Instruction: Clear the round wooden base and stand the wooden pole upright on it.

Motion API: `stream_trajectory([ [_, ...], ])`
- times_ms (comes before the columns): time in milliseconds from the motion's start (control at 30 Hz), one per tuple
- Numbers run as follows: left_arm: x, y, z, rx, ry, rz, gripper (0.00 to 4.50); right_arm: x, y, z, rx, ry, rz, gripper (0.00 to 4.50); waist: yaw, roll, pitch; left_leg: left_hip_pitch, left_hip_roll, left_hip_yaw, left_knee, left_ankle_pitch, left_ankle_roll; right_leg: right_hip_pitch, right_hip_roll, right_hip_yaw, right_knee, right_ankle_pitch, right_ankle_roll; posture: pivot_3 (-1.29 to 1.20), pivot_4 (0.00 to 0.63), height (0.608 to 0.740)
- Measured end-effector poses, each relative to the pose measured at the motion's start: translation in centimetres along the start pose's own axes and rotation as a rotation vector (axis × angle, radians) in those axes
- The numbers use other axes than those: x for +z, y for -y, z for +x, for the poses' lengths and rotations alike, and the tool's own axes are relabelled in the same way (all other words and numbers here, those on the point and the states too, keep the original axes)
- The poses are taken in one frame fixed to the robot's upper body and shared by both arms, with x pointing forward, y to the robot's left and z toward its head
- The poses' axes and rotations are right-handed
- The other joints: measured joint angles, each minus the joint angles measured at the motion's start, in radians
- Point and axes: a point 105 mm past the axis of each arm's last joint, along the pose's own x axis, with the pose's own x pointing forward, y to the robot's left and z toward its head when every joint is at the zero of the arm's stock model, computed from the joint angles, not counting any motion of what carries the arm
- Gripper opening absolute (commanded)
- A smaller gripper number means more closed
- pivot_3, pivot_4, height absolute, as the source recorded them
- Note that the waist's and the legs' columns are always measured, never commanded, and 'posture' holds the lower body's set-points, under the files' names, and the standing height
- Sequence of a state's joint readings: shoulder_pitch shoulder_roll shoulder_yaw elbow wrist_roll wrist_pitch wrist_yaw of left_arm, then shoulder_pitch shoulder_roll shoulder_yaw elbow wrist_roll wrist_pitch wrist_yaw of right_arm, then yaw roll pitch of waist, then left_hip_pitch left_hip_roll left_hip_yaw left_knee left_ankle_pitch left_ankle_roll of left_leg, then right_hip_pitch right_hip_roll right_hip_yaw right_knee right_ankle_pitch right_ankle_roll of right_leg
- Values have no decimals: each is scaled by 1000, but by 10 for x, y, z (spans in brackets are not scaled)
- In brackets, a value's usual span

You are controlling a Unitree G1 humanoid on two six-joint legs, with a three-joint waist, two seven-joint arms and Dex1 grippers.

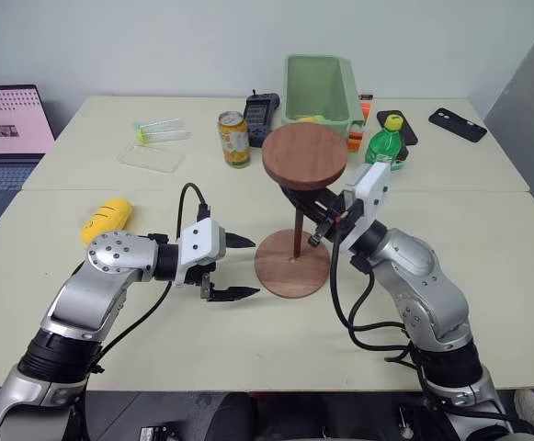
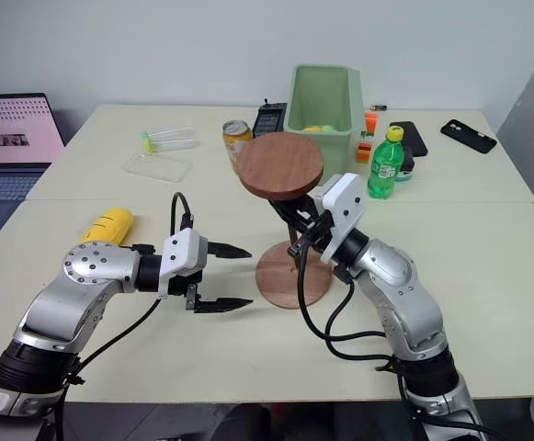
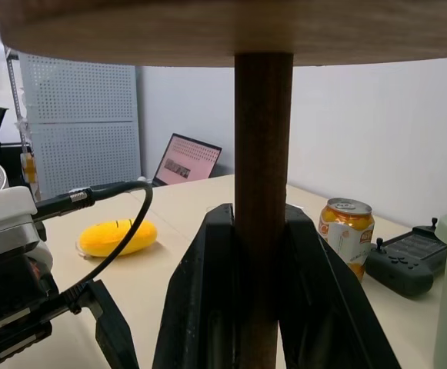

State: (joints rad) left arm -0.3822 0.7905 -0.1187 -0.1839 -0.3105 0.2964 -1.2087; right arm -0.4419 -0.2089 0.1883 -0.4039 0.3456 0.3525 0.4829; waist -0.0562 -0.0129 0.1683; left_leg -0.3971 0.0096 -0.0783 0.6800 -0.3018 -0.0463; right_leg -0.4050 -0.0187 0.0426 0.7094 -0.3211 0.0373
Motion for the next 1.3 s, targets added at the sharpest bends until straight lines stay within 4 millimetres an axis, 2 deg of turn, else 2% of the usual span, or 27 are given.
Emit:
stream_trajectory([
  [133,0,0,0,0,0,0,4500,-3,-9,1,26,-8,28,250,0,0,0,0,0,0,0,0,0,0,0,0,0,0,0,0,150,740],
  [433,-2,-1,-1,4,-1,3,4500,-4,-11,0,26,-11,19,250,0,0,0,0,0,0,0,0,0,0,0,0,0,0,0,0,150,740],
  [967,-4,-1,1,15,3,-9,4500,-15,-5,0,-27,-65,25,250,3,0,-8,4,0,0,0,0,0,3,1,0,2,0,0,0,150,740],
  [1033,-2,-2,1,19,2,-9,4500,-18,-4,-1,-29,-82,29,250,3,0,-8,7,0,0,0,0,0,7,1,0,1,0,0,0,150,740],
  [1233,1,0,2,14,3,-4,4500,-25,-3,-3,-31,-129,31,250,15,0,-9,31,0,-2,-6,-1,1,34,2,-2,-12,-1,0,0,150,740],
  [1300,1,0,3,13,1,-7,4500,-25,-3,-3,-33,-135,31,250,21,0,-10,34,-1,-2,-8,-1,1,36,2,-1,-13,-1,0,0,150,740],
])
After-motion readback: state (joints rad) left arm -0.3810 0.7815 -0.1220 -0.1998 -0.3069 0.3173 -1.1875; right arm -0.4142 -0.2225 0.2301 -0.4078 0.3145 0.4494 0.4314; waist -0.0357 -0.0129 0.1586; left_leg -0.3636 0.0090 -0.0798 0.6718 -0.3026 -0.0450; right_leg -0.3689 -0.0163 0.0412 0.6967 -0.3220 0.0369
